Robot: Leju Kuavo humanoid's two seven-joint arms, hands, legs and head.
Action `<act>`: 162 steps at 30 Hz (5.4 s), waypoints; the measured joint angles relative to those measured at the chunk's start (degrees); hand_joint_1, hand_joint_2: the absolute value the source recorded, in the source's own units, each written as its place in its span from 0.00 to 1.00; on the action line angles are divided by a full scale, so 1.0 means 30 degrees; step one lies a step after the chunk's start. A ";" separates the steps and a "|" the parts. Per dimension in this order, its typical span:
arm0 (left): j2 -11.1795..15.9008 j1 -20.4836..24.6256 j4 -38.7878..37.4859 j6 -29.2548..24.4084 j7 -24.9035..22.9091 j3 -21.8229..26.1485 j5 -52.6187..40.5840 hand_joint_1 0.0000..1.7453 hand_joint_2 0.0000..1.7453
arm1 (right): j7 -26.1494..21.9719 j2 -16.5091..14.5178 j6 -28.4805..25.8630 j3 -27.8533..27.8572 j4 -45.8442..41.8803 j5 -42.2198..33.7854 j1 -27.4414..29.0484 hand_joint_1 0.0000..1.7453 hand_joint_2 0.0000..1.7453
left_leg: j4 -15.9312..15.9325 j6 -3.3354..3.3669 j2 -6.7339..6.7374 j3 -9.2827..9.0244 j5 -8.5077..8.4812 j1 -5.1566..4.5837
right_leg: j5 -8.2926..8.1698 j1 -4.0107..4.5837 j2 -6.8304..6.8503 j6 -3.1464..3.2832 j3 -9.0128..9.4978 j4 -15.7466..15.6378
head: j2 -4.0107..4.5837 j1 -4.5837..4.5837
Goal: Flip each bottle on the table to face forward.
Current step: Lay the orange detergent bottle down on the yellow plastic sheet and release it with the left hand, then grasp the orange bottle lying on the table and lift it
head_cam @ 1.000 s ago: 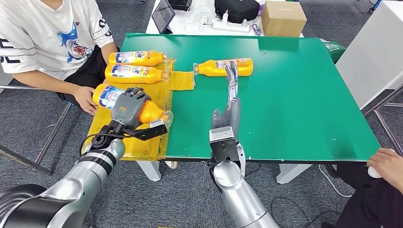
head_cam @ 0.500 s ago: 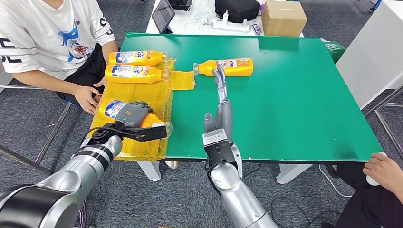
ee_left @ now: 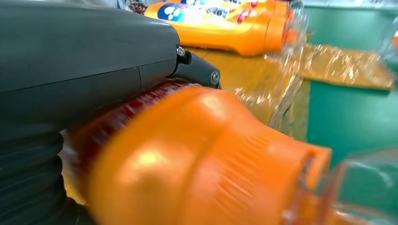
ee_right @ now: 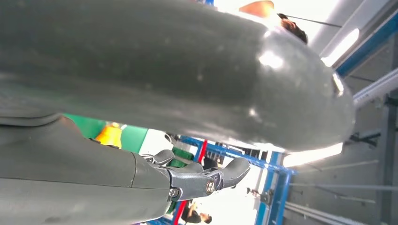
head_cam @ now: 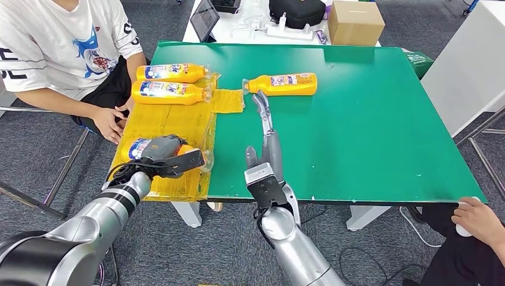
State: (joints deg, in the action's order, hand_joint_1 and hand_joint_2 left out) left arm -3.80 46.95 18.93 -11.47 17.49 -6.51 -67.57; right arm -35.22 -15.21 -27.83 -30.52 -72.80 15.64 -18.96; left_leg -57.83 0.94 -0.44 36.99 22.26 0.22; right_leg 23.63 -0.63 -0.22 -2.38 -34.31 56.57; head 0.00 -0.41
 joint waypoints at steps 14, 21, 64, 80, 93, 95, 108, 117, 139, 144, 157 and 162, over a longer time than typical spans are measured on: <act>-0.0007 -0.0590 -0.0219 0.0286 0.0176 -0.0033 -0.0093 0.00 0.00 | 0.0080 -0.0007 0.0480 0.0002 0.0649 -0.0086 -0.0002 0.00 0.00 | 0.0000 0.0000 -0.0004 -0.0001 0.0000 -0.0001 | 0.0000 -0.0001 0.0001 0.0000 0.0001 -0.0001 | 0.0000 0.0002; -0.0007 -0.0645 -0.0219 0.0534 0.0611 -0.0031 0.0167 0.00 0.00 | 0.0088 -0.0007 0.0671 0.0009 0.0797 -0.0093 -0.0007 0.00 0.00 | 0.0000 0.0000 -0.0006 -0.0001 0.0000 0.0000 | 0.0000 -0.0001 0.0002 0.0000 0.0003 -0.0001 | 0.0000 0.0003; -0.2812 -0.8573 1.5440 -0.3441 0.7487 0.1679 2.1926 0.00 1.00 | -0.0809 0.0428 -0.3850 0.2588 -0.2895 0.0752 0.3511 0.00 1.00 | 0.0001 0.0000 -0.0009 0.0011 0.0021 -0.0026 | 0.0014 -0.0023 0.0012 0.0005 -0.0019 -0.0030 | 0.0000 0.0007; -0.3220 -1.2205 1.6668 -0.2290 0.7575 0.0944 2.1667 0.00 1.00 | 0.4216 0.2843 0.1950 0.5573 -0.0893 0.4563 0.3144 0.00 1.00 | 0.0003 0.0005 -0.0017 0.0015 0.0012 -0.0019 | 0.0006 -0.0012 0.0014 0.0003 -0.0010 -0.0029 | 0.0000 0.0003; -0.3217 -1.1854 1.5633 -0.0900 0.7542 0.1038 2.1281 0.00 1.00 | 0.7322 0.5776 0.6596 0.5495 0.6762 0.7881 -0.2328 0.00 1.00 | -0.0004 0.0023 -0.0035 0.0028 -0.0010 -0.0035 | -0.0018 -0.0028 0.0026 -0.0023 -0.0004 -0.0028 | 0.0000 0.0009; -0.3240 -1.1675 1.5284 -0.0800 0.7509 0.1004 2.1264 0.00 1.00 | 0.7401 0.5929 0.6933 0.5393 0.8069 0.8055 -0.3246 0.00 1.00 | -0.0005 0.0023 -0.0036 0.0027 -0.0014 -0.0033 | -0.0019 -0.0025 0.0027 -0.0025 -0.0005 -0.0027 | 0.0000 0.0013; -0.3330 -1.0698 1.3547 -0.0322 0.7435 0.0938 2.1191 0.00 1.00 | 0.7796 0.5912 0.9775 0.3920 1.3310 0.8930 -0.7206 0.00 1.00 | -0.0005 0.0033 -0.0029 0.0022 -0.0022 -0.0026 | -0.0018 -0.0016 0.0024 -0.0025 -0.0004 -0.0023 | 0.0000 0.0009; -0.3330 -0.9758 1.1882 -0.0080 0.7464 0.0931 2.1376 0.00 1.00 | 0.7049 0.5896 1.3246 0.2936 1.5658 0.8162 -0.8835 0.00 1.00 | -0.0009 0.0042 -0.0033 0.0021 -0.0033 -0.0030 | -0.0027 -0.0023 0.0025 -0.0035 0.0002 -0.0023 | 0.0000 0.0009; -0.3330 -0.9575 1.1322 0.0029 0.7369 0.0938 2.1563 0.00 1.00 | 0.6543 0.6927 1.3572 -0.0655 1.5882 0.8672 -0.9373 0.00 1.00 | -0.0009 0.0042 -0.0033 0.0024 -0.0031 -0.0030 | -0.0026 -0.0021 0.0025 -0.0035 0.0004 -0.0022 | 0.0000 0.0011; -0.3330 -0.9591 1.1322 0.0029 0.7327 0.0945 2.1563 0.00 1.00 | 0.7005 0.6921 1.3297 -0.1825 1.5882 0.9082 -0.9430 0.00 1.00 | -0.0009 0.0042 -0.0035 0.0024 -0.0030 -0.0028 | -0.0026 -0.0019 0.0026 -0.0035 0.0004 -0.0022 | 0.0000 0.0011; -0.3330 -0.9609 1.1322 0.0029 0.7134 0.0953 2.1550 0.00 1.00 | 0.7951 0.6850 1.2851 -0.3058 1.5898 0.9355 -0.9486 0.00 1.00 | -0.0009 0.0042 -0.0036 0.0022 -0.0031 -0.0029 | -0.0026 -0.0020 0.0026 -0.0035 0.0005 -0.0023 | 0.0000 0.0007; -0.3330 -0.9688 1.1327 0.0029 0.6954 0.0956 2.1519 0.00 1.00 | 0.9242 0.6730 1.2202 -0.3988 1.5996 0.9917 -0.9454 0.01 1.00 | -0.0009 0.0041 -0.0035 0.0021 -0.0030 -0.0028 | -0.0025 -0.0020 0.0026 -0.0034 0.0003 -0.0023 | 0.0000 0.0009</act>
State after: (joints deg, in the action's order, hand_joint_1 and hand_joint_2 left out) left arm -13.79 17.89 52.91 -11.39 38.35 -3.64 -3.02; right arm -7.50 4.98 8.78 -42.48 -24.81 45.40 -47.32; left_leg -57.86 1.07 -0.54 37.06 22.17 0.14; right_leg 23.56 -0.69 -0.14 -2.49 -34.30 56.50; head 0.00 -0.39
